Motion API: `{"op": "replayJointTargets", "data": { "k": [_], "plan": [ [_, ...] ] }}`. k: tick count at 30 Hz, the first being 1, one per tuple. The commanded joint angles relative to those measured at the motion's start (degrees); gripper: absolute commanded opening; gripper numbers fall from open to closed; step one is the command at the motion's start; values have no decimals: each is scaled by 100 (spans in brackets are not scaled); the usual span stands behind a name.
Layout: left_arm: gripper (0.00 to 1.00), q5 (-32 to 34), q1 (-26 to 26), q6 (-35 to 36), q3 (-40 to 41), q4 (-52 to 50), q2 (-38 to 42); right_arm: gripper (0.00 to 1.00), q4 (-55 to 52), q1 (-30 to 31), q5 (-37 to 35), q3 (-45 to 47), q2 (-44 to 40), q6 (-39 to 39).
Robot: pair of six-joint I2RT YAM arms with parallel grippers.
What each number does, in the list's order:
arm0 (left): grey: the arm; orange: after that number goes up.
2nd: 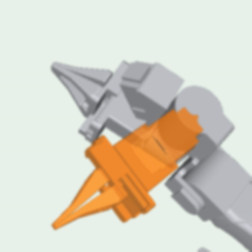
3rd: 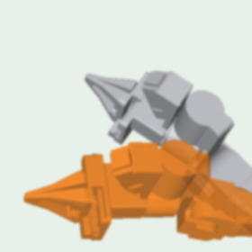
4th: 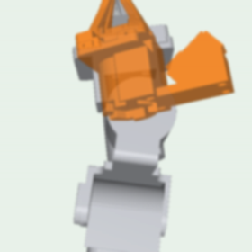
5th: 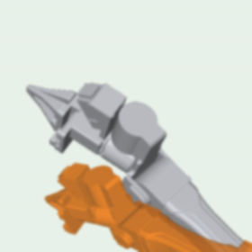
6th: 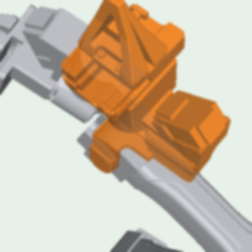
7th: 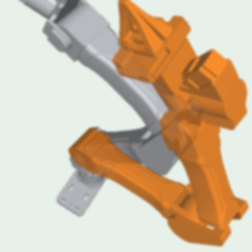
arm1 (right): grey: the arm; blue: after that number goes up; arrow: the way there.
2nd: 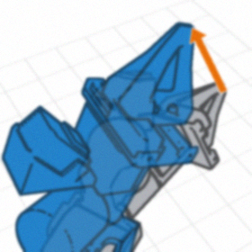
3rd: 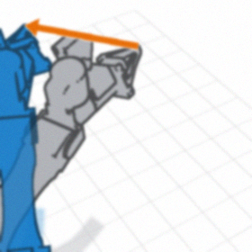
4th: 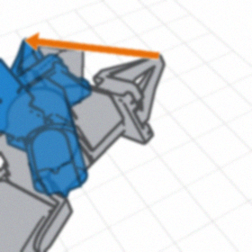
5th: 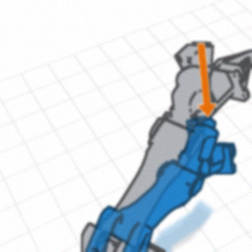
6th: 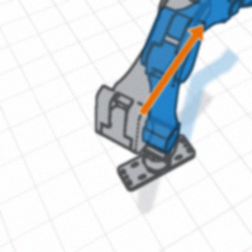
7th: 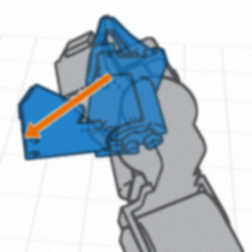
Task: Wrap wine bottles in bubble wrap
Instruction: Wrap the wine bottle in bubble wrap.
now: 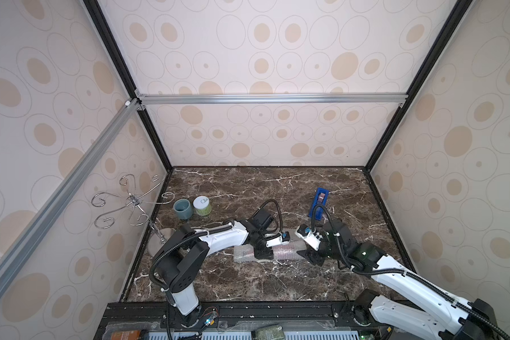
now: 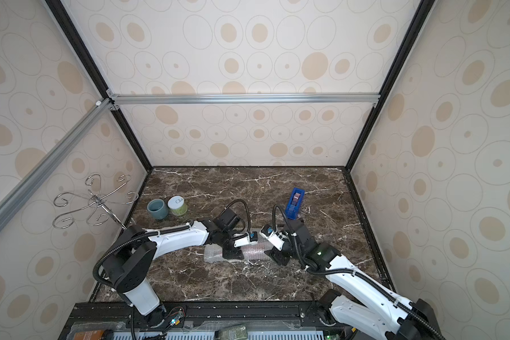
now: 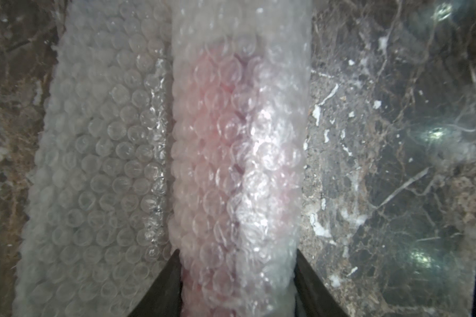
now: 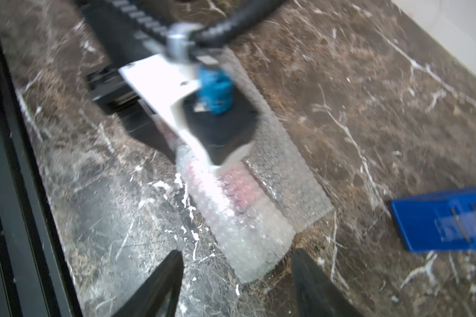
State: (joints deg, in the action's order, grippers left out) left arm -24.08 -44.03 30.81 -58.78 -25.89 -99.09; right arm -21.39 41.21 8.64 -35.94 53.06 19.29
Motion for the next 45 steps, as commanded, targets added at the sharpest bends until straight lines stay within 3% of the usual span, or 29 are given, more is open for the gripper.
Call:
{"op": "replayJointTargets", "data": {
  "k": [1,6,12,29,33,37,41,45],
  "plan": [
    [30,-855,10,-207,303,-1350,-526,66,-92,651,-662,86,56,922],
    [29,-1104,149,-250,212,-1527,-705,66,241,1438,-1495,96,742,1511],
    [28,-1463,295,-301,148,-1691,-819,68,937,1863,-2107,-35,1772,2195],
    [27,-1711,560,-385,-10,-1823,-993,70,2024,1951,-2778,-280,3517,2914],
    [29,-1689,592,-379,-32,-1798,-960,65,2042,1952,-2923,-349,3787,2878],
    [38,-1546,607,-318,-50,-1800,-877,54,1926,1944,-2983,-377,3920,2725],
    [53,-1301,620,-221,-38,-1784,-617,37,1746,1926,-2921,-367,3955,2585],
    [67,-1148,651,-137,73,-1696,-179,31,1532,1799,-2774,-410,3943,2346]
  ]
}}
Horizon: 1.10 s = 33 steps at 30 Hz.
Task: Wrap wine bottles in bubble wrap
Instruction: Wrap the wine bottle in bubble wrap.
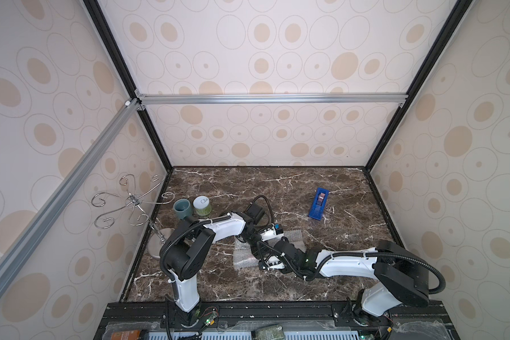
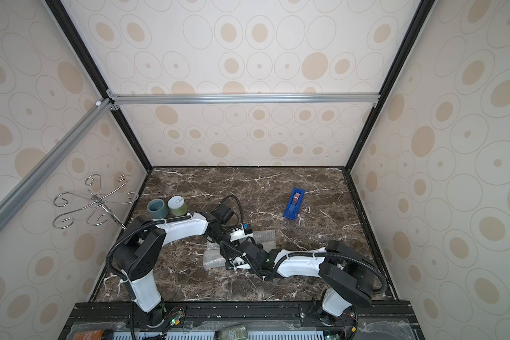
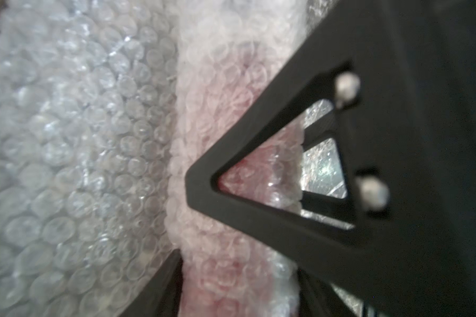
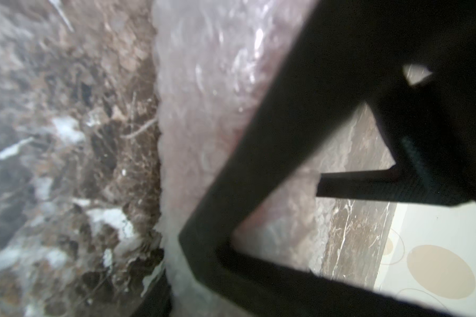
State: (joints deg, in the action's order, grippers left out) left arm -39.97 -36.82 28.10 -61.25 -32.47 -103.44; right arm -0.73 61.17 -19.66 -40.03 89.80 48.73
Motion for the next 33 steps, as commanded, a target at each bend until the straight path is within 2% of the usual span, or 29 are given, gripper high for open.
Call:
{"op": "replayJointTargets", "data": {
  "k": [1,5,10,13,16,22,26,29,33],
  "plan": [
    [70,457,-54,141,357,-1013,369,30,-566,-242,120,-5,256,-656],
    [79,507,36,134,505,-949,829,26,-729,-382,387,-15,193,-756],
    [81,525,173,92,690,-780,1396,21,-1026,-497,724,-103,206,-828],
    [81,767,267,15,798,-561,1795,20,-1362,-631,1120,-276,190,-965],
    [81,1263,306,-81,973,-177,2264,19,-1830,-806,1642,-569,225,-1102],
    [84,2987,307,-162,1530,795,3453,19,-2773,-1080,2380,-1320,603,-1338],
    [89,3662,308,58,1978,1204,4186,18,-3300,-1267,2869,-1829,906,-1499],
    [90,3767,309,223,2277,1425,4655,18,-3595,-1445,3331,-2135,1101,-1633],
    [90,3459,307,530,2600,1607,5146,18,-4024,-1647,3889,-2520,1378,-1780]
  ]
}}
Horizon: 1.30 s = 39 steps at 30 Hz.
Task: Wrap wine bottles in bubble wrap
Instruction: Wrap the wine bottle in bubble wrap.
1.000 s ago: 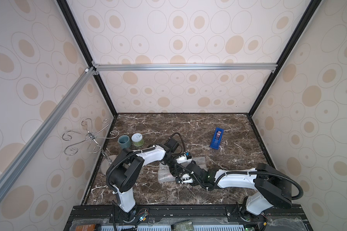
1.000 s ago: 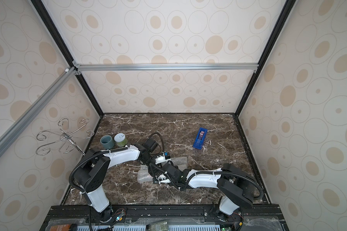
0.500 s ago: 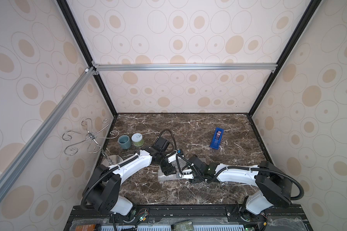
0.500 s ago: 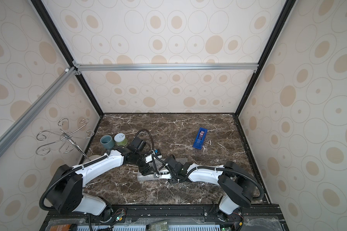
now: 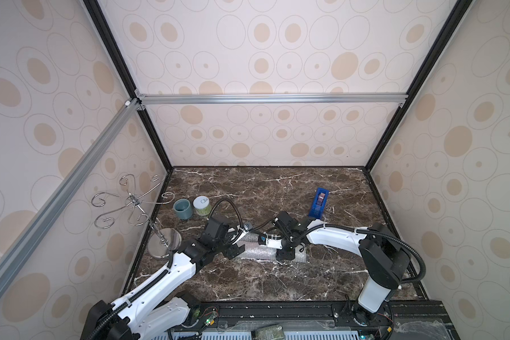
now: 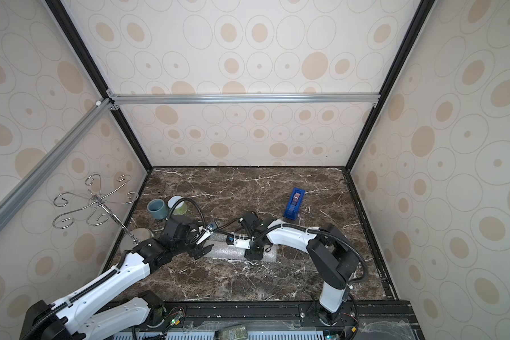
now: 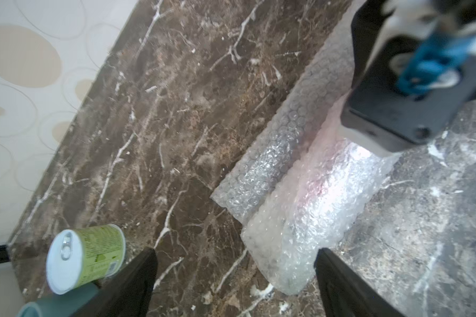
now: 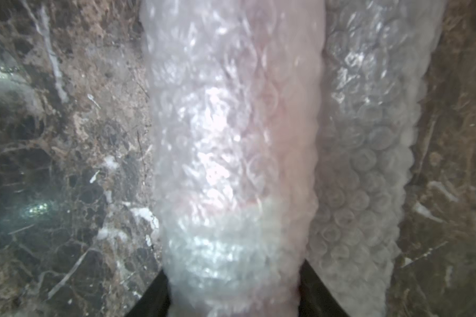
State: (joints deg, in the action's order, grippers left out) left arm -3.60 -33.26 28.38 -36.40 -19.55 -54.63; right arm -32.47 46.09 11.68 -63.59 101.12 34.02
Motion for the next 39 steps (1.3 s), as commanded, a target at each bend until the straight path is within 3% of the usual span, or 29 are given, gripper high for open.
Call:
{"op": "replayJointTargets", "data": {
  "k": [1,6,10,18,23,32,39],
  "plan": [
    [89,-396,-44,634,198,324,388,18,-943,-168,851,-243,337,-332],
    [84,-1410,-65,1398,683,496,920,18,-1227,-292,1281,-490,572,-381],
    [81,-1619,-228,1560,1020,717,1039,18,-1455,-432,1680,-696,760,-405],
    [81,-962,-1222,2006,1233,1395,508,19,-2044,-614,2110,-1206,1246,-343],
    [81,-840,-1677,2571,1068,2006,-399,19,-2194,-684,2186,-1305,1349,-138],
    [84,-551,-1719,2962,813,3152,-1738,20,-2332,-715,2023,-1437,1454,-1],
    [84,-317,-1717,3151,723,3404,-2495,25,-2275,-722,1944,-1465,1489,34]
  ]
}}
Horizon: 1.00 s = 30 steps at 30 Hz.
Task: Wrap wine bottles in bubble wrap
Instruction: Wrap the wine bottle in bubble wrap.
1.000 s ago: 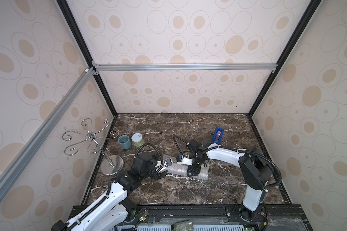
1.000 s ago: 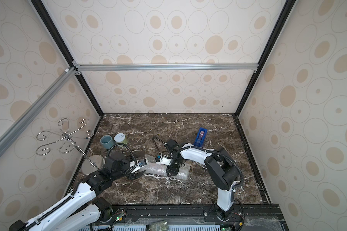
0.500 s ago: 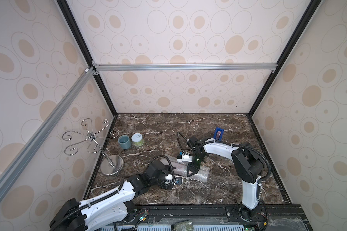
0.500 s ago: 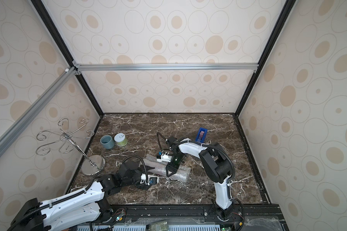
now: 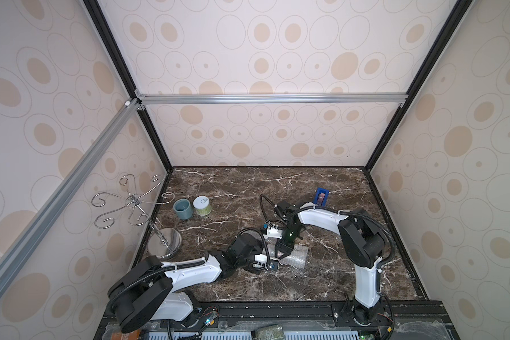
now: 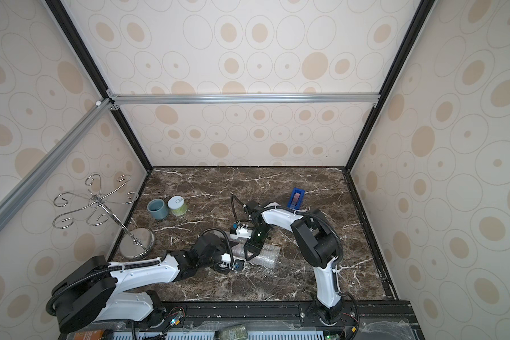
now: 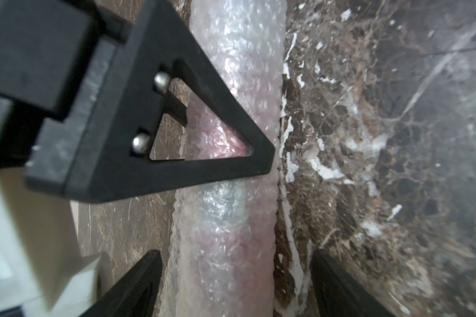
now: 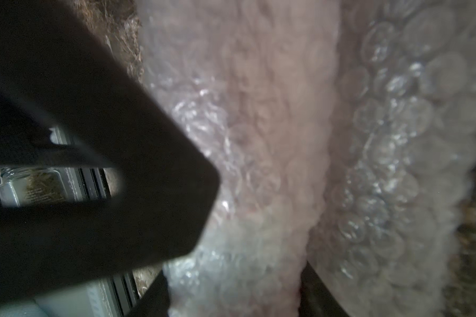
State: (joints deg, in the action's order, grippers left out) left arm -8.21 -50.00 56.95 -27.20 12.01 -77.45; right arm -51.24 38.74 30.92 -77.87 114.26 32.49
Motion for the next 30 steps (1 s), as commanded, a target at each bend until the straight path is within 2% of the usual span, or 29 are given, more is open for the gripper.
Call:
{"op": "replayJointTargets", "data": {
  "k": [1,6,13,16,19,22,26,28,30],
  "plan": [
    [84,174,-36,286,-219,299,-306,26,-394,18,18,-54,176,194],
    [74,179,-36,280,-342,240,-632,34,-282,17,6,-51,78,202],
    [48,168,-34,177,-513,-492,-788,62,345,-89,-115,307,-626,-284],
    [41,135,-45,97,-507,-671,-730,65,665,-187,-173,527,-1137,-706],
    [38,82,-54,11,-518,-833,-691,66,904,-297,-281,748,-1681,-1224],
    [36,90,-81,-35,-567,-1020,-684,67,1204,-434,-585,1060,-2226,-2055],
    [33,95,-138,-158,-613,-1160,-638,67,1168,-1026,-1140,1358,-2572,-4268],
    [32,74,-167,-206,-626,-1200,-624,64,1029,-1342,-1043,1598,-2581,-5072],
    [31,57,-211,-258,-631,-1251,-631,62,1131,-1421,-1128,1993,-2687,-5543]
  ]
}}
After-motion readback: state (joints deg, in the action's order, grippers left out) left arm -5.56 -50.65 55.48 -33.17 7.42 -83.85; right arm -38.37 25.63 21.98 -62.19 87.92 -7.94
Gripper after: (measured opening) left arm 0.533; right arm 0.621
